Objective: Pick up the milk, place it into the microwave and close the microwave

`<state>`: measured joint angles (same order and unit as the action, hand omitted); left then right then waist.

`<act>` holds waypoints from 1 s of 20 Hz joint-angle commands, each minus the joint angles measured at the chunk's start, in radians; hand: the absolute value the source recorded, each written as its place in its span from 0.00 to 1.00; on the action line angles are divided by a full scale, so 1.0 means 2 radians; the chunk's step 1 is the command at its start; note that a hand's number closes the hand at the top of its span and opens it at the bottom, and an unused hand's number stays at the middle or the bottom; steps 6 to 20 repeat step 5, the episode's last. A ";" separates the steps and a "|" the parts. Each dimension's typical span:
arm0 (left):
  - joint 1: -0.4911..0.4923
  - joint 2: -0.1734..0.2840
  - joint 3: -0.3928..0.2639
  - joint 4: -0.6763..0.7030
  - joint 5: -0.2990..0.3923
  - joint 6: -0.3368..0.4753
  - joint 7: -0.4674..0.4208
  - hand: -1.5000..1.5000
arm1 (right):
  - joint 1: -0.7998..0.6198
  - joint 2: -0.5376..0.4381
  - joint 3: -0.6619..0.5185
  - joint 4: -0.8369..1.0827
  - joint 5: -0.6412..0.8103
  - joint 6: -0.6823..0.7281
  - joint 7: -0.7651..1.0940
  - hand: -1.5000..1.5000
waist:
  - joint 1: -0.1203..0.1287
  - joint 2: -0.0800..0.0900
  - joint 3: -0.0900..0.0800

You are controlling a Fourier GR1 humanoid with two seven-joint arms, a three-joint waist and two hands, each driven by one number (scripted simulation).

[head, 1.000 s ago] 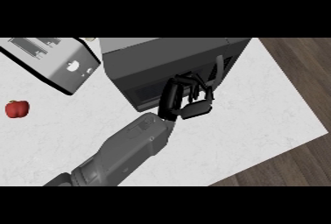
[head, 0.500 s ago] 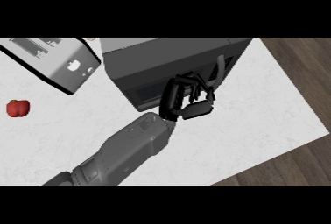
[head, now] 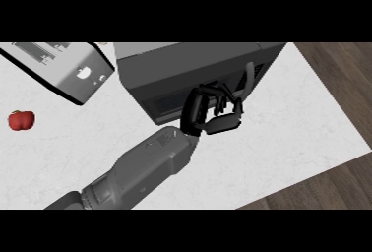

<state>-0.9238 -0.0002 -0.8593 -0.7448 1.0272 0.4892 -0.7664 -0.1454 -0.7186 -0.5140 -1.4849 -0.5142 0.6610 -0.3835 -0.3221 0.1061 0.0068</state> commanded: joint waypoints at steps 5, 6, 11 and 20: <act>-0.043 0.000 0.015 0.038 0.022 -0.008 0.016 1.00 | -0.019 -0.019 -0.006 0.028 -0.013 0.015 -0.001 0.00 | -0.004 0.006 -0.001; -0.043 0.000 0.015 0.038 0.022 -0.008 0.016 1.00 | -0.019 -0.019 -0.006 0.028 -0.013 0.015 -0.001 0.00 | -0.004 0.006 -0.001; -0.043 0.000 0.015 0.038 0.022 -0.008 0.016 1.00 | -0.019 -0.019 -0.006 0.028 -0.013 0.015 -0.001 0.00 | -0.004 0.006 -0.001; -0.043 0.000 0.015 0.038 0.022 -0.008 0.016 1.00 | -0.019 -0.019 -0.006 0.028 -0.013 0.015 -0.001 0.00 | -0.004 0.006 -0.001</act>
